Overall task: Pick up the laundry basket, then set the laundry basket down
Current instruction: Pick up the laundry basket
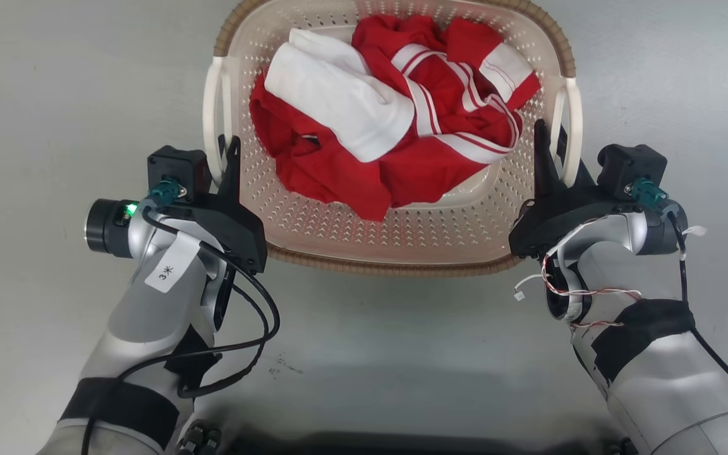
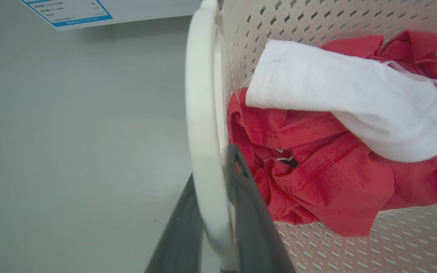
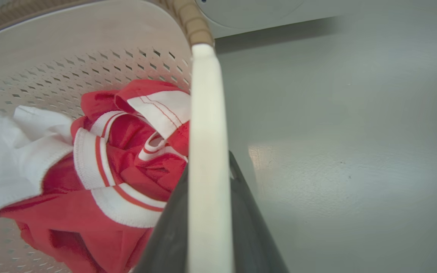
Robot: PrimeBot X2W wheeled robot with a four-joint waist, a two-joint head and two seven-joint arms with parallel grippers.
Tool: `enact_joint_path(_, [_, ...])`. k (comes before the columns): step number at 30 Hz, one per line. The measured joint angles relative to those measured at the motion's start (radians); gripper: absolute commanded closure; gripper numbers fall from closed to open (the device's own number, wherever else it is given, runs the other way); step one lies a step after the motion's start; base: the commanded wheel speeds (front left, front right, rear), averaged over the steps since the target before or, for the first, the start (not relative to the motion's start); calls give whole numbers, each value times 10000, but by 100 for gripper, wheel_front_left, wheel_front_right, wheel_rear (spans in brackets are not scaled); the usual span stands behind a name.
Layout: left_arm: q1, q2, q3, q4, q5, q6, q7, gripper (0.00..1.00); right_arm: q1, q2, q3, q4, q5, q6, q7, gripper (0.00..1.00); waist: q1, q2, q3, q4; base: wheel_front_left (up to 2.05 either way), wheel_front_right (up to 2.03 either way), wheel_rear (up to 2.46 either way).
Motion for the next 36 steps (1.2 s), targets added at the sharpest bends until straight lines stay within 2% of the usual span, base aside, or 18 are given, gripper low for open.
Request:
enact_joint_path(19, [768,-38,-1060,445,-1302,150,19,100,135,-12,1020,1509,497,-71,15,100,0,0,-1425,-122,0,0,0])
enact_joint_path(36, [2152,-10,-1971,721,-2376,399,226,100,1169,-2,2435,1879,2031,-157,418,100,-2,0,-3619,-260,0,0,0])
